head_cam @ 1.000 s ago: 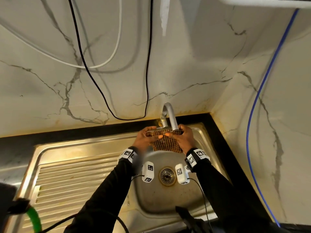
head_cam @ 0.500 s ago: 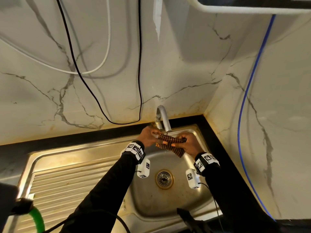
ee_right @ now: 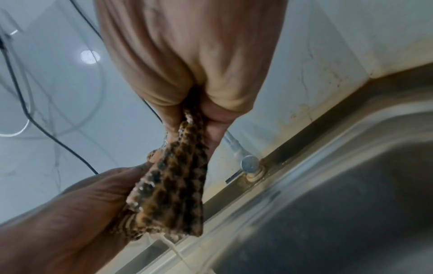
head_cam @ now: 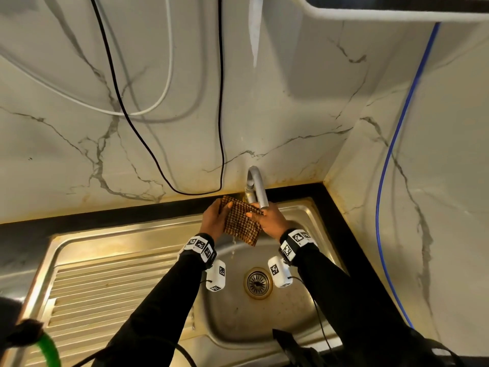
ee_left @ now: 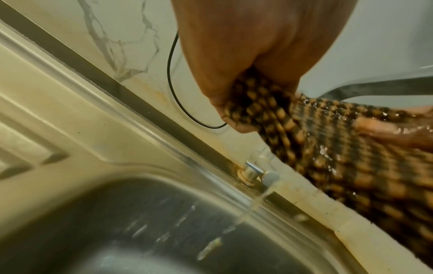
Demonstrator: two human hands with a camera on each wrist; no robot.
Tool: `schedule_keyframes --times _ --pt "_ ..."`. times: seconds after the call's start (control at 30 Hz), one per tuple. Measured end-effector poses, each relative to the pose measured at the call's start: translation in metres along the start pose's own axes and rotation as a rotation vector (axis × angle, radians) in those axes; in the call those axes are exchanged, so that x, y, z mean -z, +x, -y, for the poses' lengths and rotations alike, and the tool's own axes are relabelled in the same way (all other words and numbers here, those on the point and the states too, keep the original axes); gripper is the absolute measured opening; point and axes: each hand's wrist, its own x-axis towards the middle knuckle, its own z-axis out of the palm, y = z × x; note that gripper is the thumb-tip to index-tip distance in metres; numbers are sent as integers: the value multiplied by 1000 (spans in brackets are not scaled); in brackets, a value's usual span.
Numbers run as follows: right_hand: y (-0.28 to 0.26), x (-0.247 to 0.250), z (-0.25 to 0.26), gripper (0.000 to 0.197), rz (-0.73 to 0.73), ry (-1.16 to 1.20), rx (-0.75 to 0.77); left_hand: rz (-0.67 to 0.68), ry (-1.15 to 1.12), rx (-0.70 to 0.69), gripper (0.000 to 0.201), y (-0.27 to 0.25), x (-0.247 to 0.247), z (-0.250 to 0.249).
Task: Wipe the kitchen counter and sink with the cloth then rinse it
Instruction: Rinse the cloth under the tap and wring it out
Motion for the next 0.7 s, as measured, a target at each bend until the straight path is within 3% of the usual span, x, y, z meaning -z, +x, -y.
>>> schedule_keyframes --times 0.17,0.37,0.6,0.7 --pt "-10 18 -7 8 -2 156 58 76 179 -49 30 4 -11 -11" --pt "-26 53 -32 27 -23 254 111 133 222 -135 34 -1 -48 -20" --pt "-33 70 -44 23 -42 299 96 114 66 16 27 -16 -70 -22" --pt "-29 66 -43 23 -45 280 102 127 84 -18 32 -17 -60 -17"
